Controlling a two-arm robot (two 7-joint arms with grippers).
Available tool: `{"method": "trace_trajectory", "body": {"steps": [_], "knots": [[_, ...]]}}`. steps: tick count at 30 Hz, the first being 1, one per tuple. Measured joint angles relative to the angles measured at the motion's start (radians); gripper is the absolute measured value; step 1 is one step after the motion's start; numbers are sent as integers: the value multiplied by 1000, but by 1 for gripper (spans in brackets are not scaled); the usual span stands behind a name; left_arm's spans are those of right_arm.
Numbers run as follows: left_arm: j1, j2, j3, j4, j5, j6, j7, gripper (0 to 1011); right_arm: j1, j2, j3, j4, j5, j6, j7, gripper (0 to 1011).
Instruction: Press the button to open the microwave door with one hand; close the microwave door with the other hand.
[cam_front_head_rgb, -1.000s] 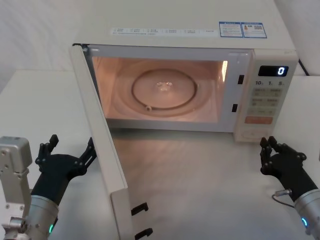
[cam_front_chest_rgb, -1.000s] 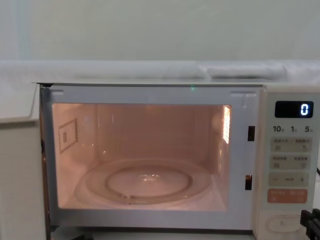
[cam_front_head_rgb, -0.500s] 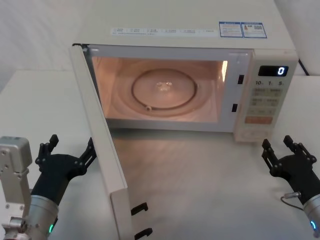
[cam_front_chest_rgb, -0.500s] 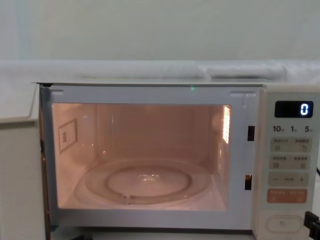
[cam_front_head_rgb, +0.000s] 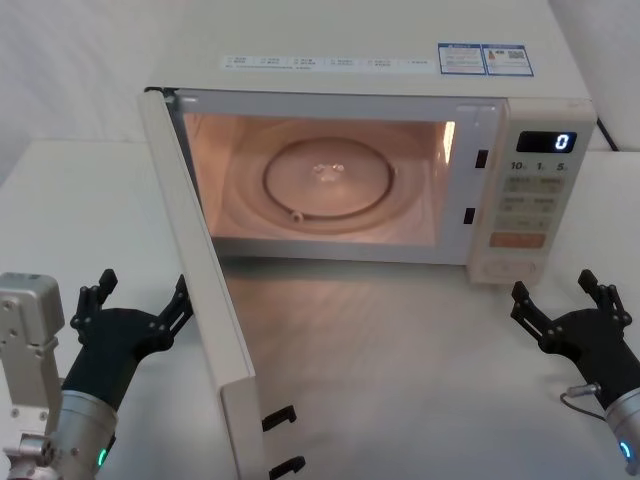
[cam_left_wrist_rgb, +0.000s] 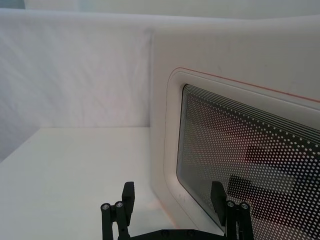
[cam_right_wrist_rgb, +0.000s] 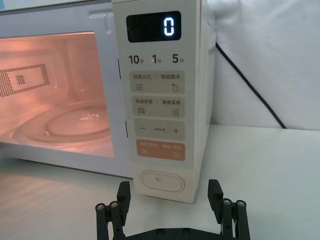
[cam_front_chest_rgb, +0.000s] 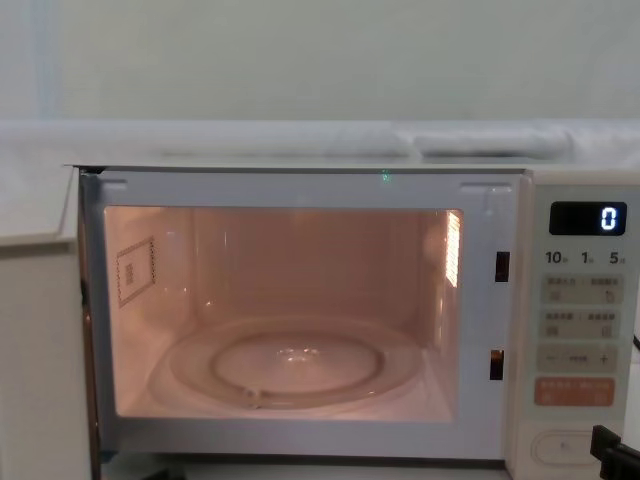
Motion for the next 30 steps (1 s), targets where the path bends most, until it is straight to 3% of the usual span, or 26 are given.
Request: {"method": "trace_trajectory", "body": {"steps": [30], "knots": [[0,0,0,0,0,0,0,1001,1,-1,-1,1,-1,0,0,1002]]}}
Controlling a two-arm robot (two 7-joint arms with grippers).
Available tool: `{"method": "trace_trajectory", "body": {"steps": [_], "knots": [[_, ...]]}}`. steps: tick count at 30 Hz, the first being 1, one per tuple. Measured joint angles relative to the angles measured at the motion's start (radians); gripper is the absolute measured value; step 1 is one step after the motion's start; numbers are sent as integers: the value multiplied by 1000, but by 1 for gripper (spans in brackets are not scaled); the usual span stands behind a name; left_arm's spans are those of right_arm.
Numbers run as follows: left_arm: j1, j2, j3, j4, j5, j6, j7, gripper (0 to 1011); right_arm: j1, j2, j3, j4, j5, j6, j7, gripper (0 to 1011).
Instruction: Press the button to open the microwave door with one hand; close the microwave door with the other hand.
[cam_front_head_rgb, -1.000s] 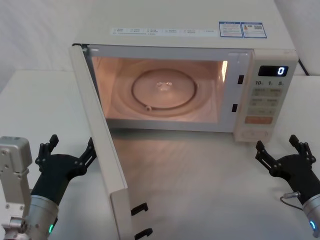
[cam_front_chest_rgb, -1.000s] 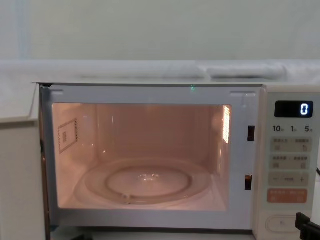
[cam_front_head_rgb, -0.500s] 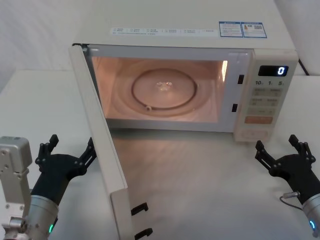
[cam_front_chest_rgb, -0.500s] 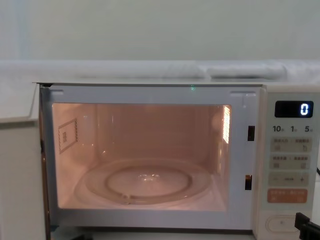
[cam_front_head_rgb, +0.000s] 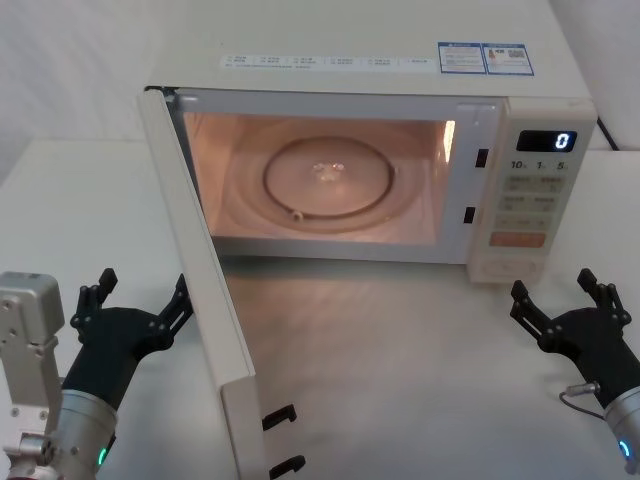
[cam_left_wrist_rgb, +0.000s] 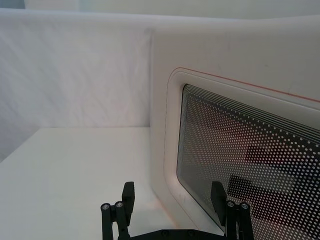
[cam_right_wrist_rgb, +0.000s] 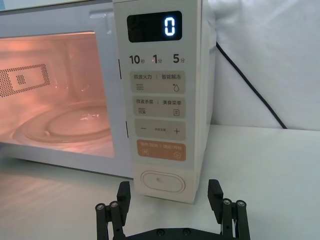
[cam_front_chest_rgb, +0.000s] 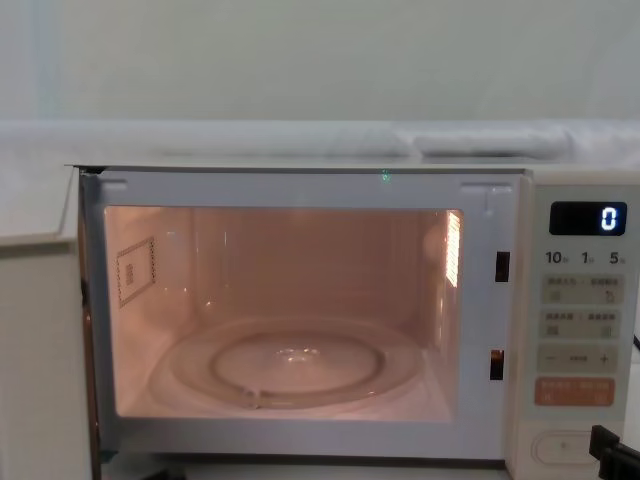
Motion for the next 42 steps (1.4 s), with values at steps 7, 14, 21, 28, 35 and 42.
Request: {"method": "trace_trajectory", "body": {"steps": [7,14,21,28,35,42], "knots": [[0,0,0,0,0,0,0,1001,0,0,0,0,0,0,0,1002],[0,0,0,0,0,0,0,1001,0,0,0,0,0,0,0,1002],[0,0,0,0,0,0,0,1001,0,0,0,0,0,0,0,1002],[0,0,0,0,0,0,0,1001,0,0,0,0,0,0,0,1002],[0,0,0,0,0,0,0,1001,0,0,0,0,0,0,0,1002],[0,0,0,0,0,0,0,1001,0,0,0,0,0,0,0,1002]]}}
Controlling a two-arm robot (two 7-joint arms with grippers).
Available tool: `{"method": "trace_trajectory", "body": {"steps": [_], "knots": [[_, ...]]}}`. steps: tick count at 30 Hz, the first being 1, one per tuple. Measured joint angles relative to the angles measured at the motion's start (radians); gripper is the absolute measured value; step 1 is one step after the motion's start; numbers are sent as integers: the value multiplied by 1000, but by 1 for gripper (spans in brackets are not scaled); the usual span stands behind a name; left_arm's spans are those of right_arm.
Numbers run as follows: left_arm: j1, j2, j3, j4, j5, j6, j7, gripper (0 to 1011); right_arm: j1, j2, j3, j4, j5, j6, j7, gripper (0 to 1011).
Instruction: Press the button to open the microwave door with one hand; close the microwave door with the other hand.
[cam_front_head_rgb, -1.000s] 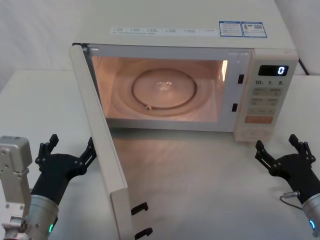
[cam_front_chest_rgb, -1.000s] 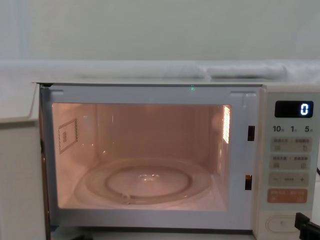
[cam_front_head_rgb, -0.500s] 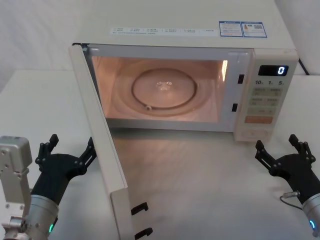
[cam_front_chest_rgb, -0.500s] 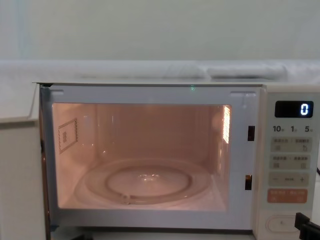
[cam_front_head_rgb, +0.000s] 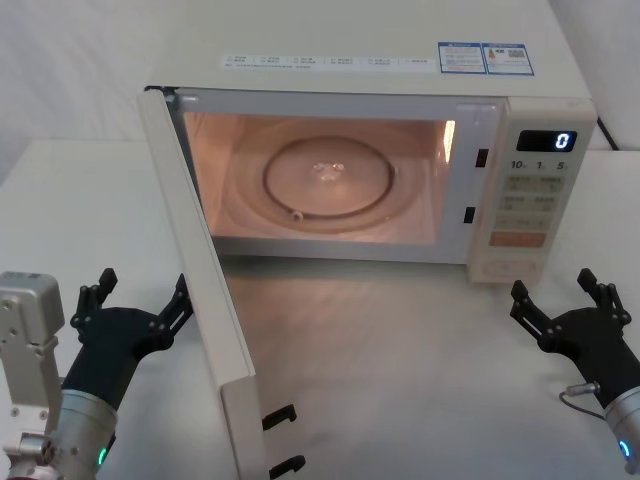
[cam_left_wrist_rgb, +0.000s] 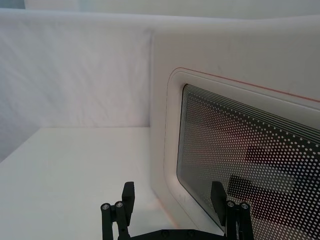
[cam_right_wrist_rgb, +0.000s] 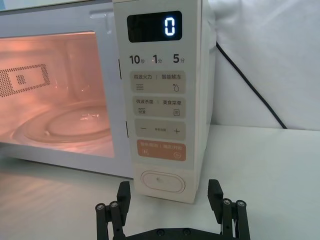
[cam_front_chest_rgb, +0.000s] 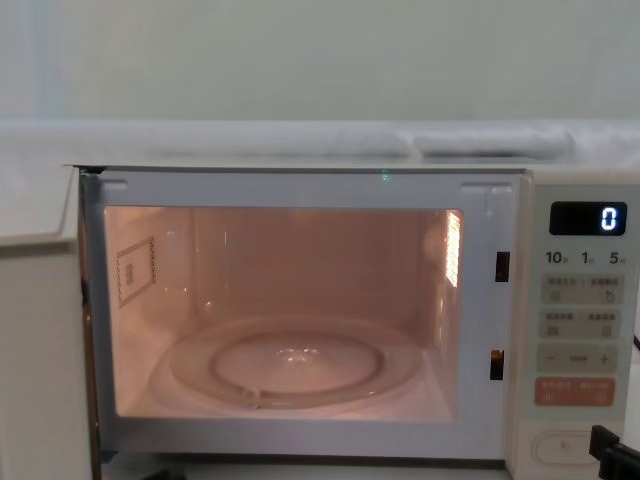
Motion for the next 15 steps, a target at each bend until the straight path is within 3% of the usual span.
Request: {"method": "trace_trajectory", "body": {"steps": [15], "knots": [[0,0,0,0,0,0,0,1001,0,0,0,0,0,0,0,1002]]}}
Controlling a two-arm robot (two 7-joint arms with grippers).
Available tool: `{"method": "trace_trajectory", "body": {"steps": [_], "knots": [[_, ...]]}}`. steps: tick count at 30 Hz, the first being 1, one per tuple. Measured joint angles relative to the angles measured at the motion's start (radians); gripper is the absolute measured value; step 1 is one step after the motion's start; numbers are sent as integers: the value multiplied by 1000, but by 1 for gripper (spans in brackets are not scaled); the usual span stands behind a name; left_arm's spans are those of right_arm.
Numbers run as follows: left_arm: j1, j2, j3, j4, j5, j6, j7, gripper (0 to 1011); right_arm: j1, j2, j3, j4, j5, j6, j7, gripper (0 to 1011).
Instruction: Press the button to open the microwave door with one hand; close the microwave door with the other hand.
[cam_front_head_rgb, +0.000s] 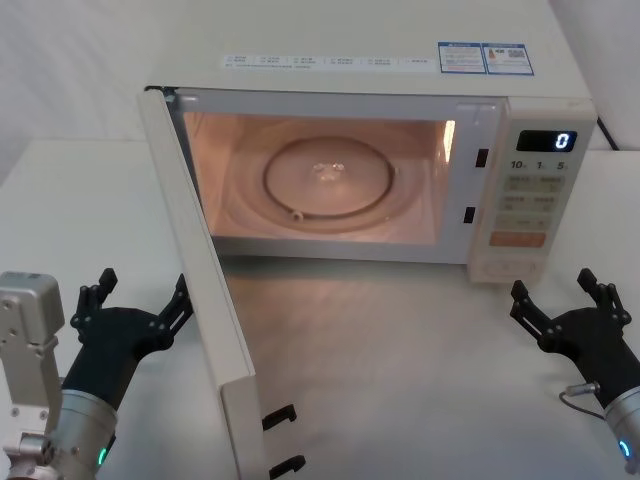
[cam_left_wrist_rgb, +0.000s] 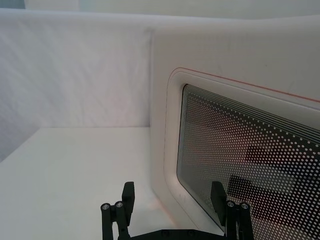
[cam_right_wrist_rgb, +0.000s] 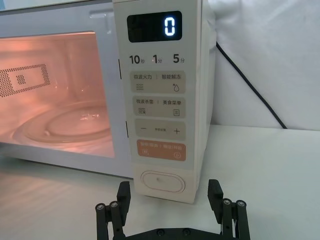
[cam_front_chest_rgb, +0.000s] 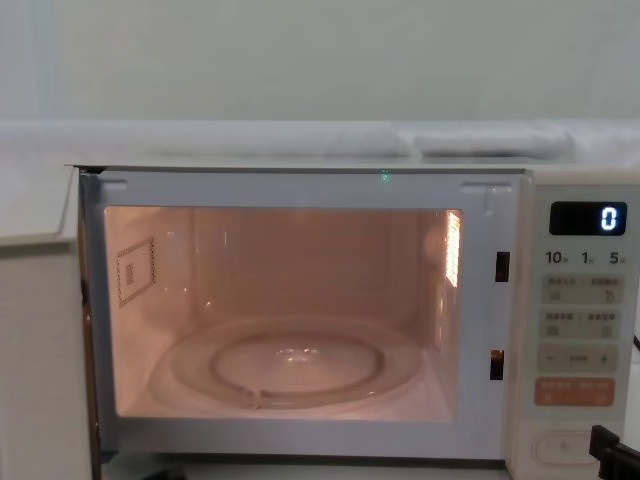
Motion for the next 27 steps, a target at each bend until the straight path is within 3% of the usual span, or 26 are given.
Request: {"method": "trace_trajectory", "body": {"steps": [27], "knots": [[0,0,0,0,0,0,0,1001,0,0,0,0,0,0,0,1002]]}}
